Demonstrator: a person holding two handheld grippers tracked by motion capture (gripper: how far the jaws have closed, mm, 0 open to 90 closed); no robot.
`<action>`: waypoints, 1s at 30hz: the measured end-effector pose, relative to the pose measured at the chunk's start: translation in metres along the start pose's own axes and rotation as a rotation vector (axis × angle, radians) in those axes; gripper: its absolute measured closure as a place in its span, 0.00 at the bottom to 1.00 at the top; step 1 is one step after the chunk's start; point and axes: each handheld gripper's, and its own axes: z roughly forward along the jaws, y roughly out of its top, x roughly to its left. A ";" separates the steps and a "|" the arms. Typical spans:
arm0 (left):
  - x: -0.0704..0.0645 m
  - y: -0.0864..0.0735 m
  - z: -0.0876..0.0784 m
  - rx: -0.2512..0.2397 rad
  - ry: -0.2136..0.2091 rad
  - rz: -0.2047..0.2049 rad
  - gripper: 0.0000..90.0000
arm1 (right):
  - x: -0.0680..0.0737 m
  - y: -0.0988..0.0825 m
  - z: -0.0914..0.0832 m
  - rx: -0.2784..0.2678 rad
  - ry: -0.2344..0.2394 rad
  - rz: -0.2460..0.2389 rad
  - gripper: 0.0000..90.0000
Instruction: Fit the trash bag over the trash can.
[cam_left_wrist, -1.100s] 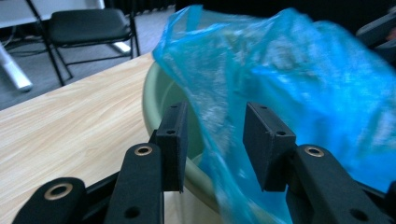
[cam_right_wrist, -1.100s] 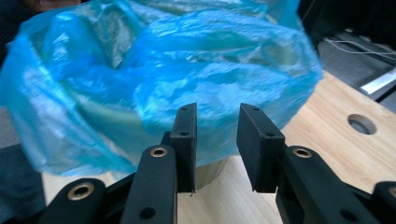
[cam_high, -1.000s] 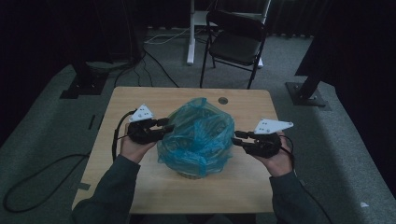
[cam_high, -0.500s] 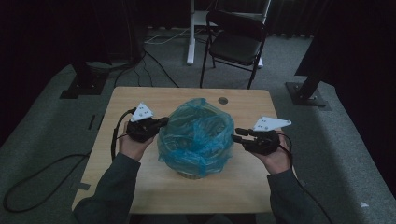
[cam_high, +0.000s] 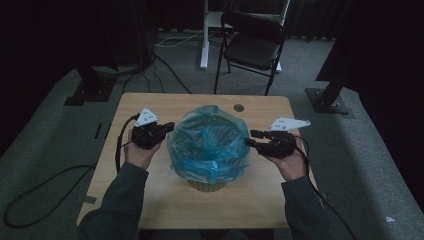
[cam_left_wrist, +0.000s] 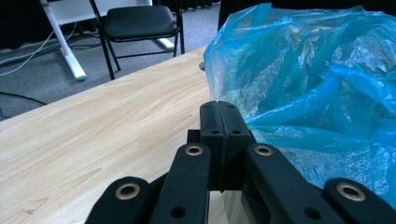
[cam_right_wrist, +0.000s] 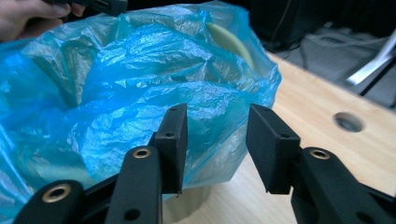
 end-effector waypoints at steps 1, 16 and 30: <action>0.000 0.000 0.000 0.000 0.000 0.000 1.00 | 0.000 0.000 0.000 0.000 0.000 0.000 0.64; 0.015 -0.019 0.004 0.038 0.024 -0.055 1.00 | -0.010 -0.014 0.006 0.058 0.025 0.040 1.00; 0.002 -0.013 -0.006 -0.036 -0.030 -0.033 1.00 | -0.003 -0.004 0.009 -0.004 0.071 0.095 0.63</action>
